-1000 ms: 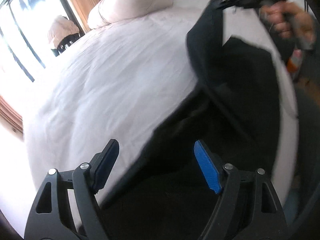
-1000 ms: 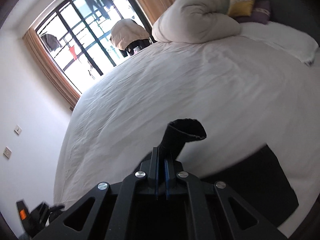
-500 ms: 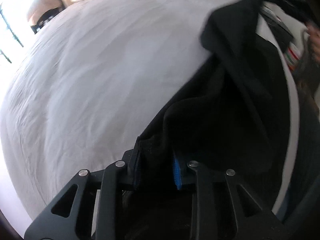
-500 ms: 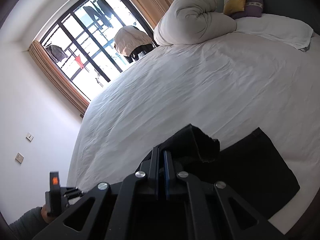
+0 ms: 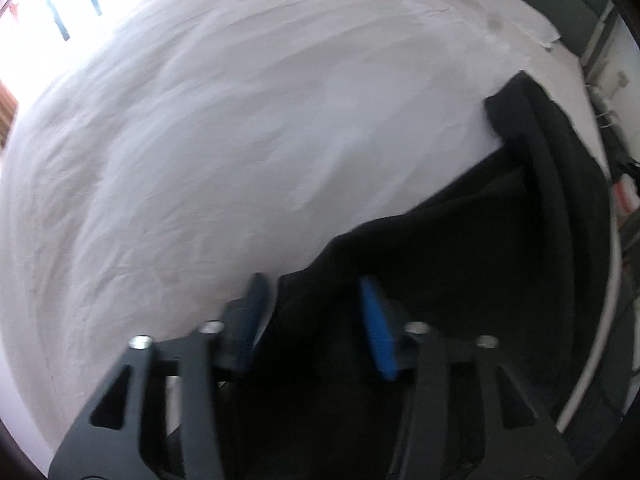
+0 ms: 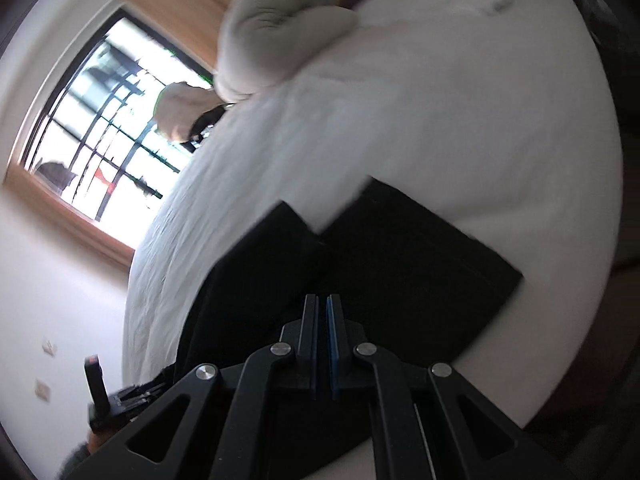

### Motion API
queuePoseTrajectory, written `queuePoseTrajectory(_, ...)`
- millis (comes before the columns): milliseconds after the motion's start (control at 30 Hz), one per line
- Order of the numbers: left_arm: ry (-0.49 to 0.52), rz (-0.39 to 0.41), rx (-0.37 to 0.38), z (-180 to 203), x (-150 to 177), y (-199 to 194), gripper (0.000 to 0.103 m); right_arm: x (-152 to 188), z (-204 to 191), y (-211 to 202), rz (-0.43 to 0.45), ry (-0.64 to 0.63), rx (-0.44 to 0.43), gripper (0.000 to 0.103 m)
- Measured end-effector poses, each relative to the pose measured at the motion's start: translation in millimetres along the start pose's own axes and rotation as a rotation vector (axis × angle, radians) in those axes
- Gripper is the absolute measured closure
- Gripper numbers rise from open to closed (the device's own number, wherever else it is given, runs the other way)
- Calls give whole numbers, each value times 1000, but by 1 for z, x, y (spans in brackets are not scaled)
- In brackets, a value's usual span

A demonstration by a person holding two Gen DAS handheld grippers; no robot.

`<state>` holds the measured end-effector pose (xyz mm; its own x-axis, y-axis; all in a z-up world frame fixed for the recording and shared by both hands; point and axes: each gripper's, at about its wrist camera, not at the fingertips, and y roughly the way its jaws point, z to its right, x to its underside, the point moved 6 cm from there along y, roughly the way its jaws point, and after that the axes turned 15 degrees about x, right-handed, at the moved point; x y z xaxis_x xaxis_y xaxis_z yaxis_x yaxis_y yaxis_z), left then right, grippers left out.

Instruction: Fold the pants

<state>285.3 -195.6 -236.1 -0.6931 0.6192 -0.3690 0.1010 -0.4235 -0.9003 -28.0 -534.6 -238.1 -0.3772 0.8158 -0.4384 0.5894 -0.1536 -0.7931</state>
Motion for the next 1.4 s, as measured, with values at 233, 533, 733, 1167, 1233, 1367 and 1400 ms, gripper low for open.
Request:
queuePoseTrajectory(233,-12,5,-20,1,-2,7,44,4,-27,41,-203,110,-247,47)
queuePoseTrajectory(533,-13,10,-23,-2,17,-7,43,-17,-1,112,-276,339,-234,51)
queuePoseTrajectory(733,-13,14,-21,-2,25,-8,43,-26,-20,132,-294,326,-270,69)
queuePoseTrajectory(1167,-17,17,-21,-4,27,-10,43,-51,-10,76,-71,217,-164,96)
queuePoseTrajectory(1233,-22,18,-23,-5,26,-10,42,-54,1,60,-28,202,-128,96)
queuePoseTrajectory(1367,-34,23,-34,-4,25,-11,41,-50,42,49,0,251,-49,96)
queuePoseTrajectory(1400,-36,23,-36,-4,25,-11,41,-47,53,49,-5,274,-42,96)
